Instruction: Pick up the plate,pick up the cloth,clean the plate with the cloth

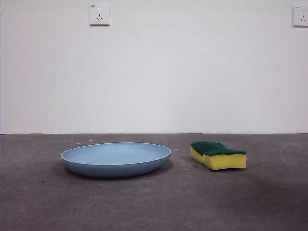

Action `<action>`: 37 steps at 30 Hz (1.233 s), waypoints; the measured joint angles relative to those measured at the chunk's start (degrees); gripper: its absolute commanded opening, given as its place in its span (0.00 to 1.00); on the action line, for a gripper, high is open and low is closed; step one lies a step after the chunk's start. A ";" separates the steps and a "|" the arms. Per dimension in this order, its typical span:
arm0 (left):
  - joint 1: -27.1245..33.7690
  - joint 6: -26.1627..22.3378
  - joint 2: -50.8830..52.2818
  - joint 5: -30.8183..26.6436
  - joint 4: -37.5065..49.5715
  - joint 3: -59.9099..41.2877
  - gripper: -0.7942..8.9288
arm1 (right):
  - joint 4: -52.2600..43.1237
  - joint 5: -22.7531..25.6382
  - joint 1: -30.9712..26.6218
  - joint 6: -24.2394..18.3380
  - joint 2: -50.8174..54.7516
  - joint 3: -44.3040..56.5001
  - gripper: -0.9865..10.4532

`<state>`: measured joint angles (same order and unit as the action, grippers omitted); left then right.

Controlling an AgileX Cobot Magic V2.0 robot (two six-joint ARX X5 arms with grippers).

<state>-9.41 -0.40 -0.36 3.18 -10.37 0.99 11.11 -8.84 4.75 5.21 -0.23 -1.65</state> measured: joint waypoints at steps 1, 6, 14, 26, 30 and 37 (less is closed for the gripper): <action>0.00 0.00 0.00 0.00 0.00 0.00 0.08 | 0.00 0.00 0.00 0.22 0.00 0.00 0.09; 0.00 0.00 0.00 0.00 0.00 0.00 0.08 | 0.02 0.04 0.00 1.27 0.00 0.00 0.09; 0.00 5.46 0.00 2.05 2.64 0.07 0.08 | -0.87 0.00 0.00 8.98 0.00 -0.04 0.08; 0.00 15.15 -6.29 6.01 -8.44 15.23 0.08 | -1.22 -0.31 0.00 21.79 -7.69 -11.58 0.08; 0.00 15.26 -13.11 6.03 -9.79 21.70 0.08 | 0.31 -3.39 0.00 21.99 -15.56 -19.08 0.08; 0.00 15.26 -27.19 9.07 -12.92 32.33 0.08 | 10.21 -13.22 0.00 16.33 -32.68 -34.82 0.09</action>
<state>-9.41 14.85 -27.55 12.25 -23.29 33.32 21.32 -22.06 4.75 21.54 -32.91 -36.47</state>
